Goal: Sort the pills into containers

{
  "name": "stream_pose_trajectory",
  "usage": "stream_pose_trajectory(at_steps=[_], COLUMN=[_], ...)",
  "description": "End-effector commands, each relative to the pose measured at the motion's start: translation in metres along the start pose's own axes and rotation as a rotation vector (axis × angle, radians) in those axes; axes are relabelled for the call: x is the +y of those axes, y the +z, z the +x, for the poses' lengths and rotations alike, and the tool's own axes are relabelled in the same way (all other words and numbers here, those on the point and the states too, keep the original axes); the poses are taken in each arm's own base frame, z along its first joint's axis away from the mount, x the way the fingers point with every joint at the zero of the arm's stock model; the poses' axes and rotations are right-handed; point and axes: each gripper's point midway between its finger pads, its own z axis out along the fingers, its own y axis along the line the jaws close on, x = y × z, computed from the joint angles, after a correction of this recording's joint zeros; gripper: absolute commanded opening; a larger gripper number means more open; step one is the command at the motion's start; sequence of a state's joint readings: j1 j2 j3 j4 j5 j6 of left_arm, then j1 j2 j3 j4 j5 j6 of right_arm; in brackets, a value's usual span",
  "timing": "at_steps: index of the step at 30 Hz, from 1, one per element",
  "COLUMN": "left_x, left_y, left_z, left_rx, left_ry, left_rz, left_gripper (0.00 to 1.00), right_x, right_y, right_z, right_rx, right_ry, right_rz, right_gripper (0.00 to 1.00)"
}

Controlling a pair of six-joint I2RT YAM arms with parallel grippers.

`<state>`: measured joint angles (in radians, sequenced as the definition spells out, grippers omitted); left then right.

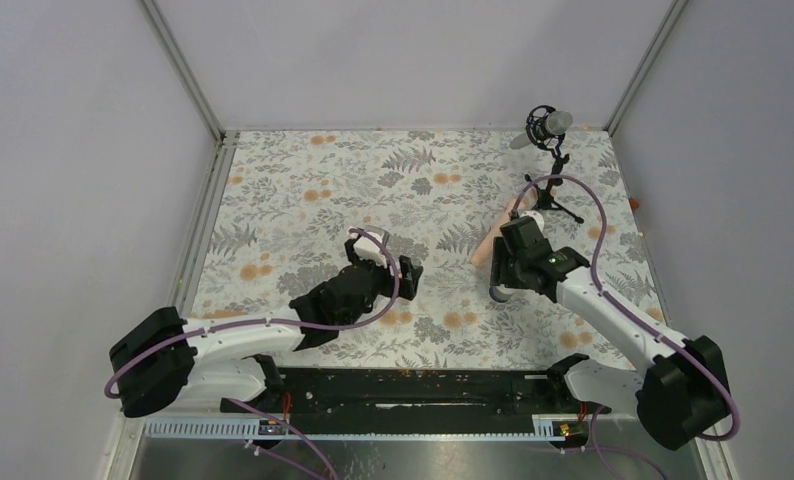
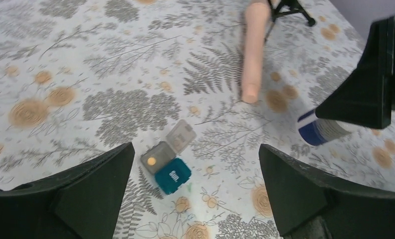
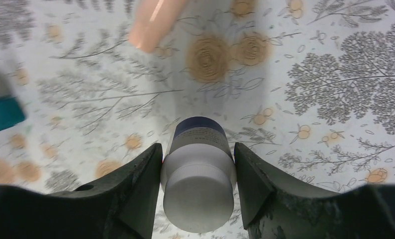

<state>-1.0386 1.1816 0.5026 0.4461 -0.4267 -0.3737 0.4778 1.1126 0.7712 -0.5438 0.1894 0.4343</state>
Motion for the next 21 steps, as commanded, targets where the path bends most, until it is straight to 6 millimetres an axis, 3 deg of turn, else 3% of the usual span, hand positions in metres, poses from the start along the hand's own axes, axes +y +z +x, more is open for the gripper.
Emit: stream_pose_trajectory(at_steps=[1,5,11,16,21], left_x=[0.030,0.048,0.047,0.037,0.031], left_y=[-0.003,0.002,0.009,0.012,0.016], left_z=[-0.009,0.011,0.043,0.055,0.059], left_rx=[-0.050,0.035,0.125,0.177,0.194], left_ry=[-0.120,-0.205,-0.390,-0.491,-0.583], left_rz=[-0.189,-0.272,-0.202,-0.123,-0.063], left_gripper=[0.99,0.96,0.91,0.87,0.79], right_x=[-0.015,-0.024,-0.016,-0.014,0.000], right_y=[0.022,0.037,0.052,0.035,0.011], right_z=[-0.034,-0.032,-0.024,-0.042,-0.065], right_rx=[-0.153,-0.133,-0.083,-0.092,-0.156], right_ry=[0.074,0.061,0.061,0.010,0.000], right_rz=[0.125,0.201,0.173,0.170,0.088], right_gripper=[0.43,0.54,0.73,0.88,0.88])
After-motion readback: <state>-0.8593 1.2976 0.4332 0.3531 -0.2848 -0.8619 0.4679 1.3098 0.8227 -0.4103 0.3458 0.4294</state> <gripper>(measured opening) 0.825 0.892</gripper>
